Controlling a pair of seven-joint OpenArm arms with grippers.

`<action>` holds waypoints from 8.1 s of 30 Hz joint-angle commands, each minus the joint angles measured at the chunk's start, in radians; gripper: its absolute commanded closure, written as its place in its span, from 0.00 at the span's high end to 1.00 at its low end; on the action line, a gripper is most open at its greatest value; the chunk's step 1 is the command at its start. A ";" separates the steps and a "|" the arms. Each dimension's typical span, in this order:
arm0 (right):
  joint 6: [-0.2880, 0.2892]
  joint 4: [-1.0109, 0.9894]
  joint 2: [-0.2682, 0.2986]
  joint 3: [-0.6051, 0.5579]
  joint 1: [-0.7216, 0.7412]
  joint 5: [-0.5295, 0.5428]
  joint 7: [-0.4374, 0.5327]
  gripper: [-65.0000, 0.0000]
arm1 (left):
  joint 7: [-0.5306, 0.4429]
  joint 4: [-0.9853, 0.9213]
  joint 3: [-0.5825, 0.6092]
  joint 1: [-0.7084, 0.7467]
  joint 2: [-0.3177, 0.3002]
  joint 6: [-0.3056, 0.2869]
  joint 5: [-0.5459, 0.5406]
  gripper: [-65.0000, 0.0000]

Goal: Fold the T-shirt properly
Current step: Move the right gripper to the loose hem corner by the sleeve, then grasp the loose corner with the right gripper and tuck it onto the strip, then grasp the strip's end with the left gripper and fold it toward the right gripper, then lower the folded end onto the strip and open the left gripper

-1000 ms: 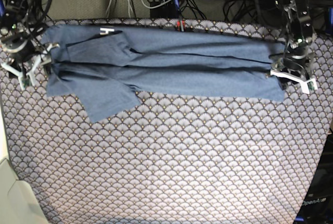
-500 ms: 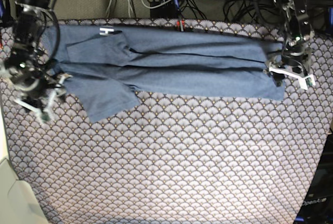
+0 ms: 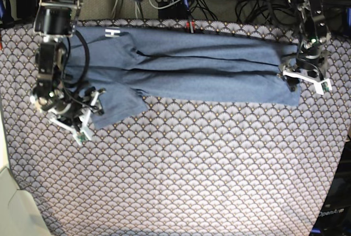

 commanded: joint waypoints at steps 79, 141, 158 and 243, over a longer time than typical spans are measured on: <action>-0.004 0.604 -0.007 0.158 -0.539 0.014 -0.027 0.07 | -0.021 -0.033 0.002 0.007 -0.023 -0.003 0.000 0.65; -0.004 0.569 -0.013 0.161 -0.512 0.009 -0.034 0.54 | 0.140 0.347 0.719 0.039 0.249 0.040 0.009 0.00; -0.004 0.569 -0.011 0.159 -0.516 0.008 -0.034 0.54 | 0.147 0.306 0.840 0.016 0.247 0.101 -0.001 0.14; -0.004 0.569 0.003 0.161 -0.501 0.008 -0.034 0.54 | -0.054 -0.055 1.053 -0.357 -0.007 0.106 -0.492 0.22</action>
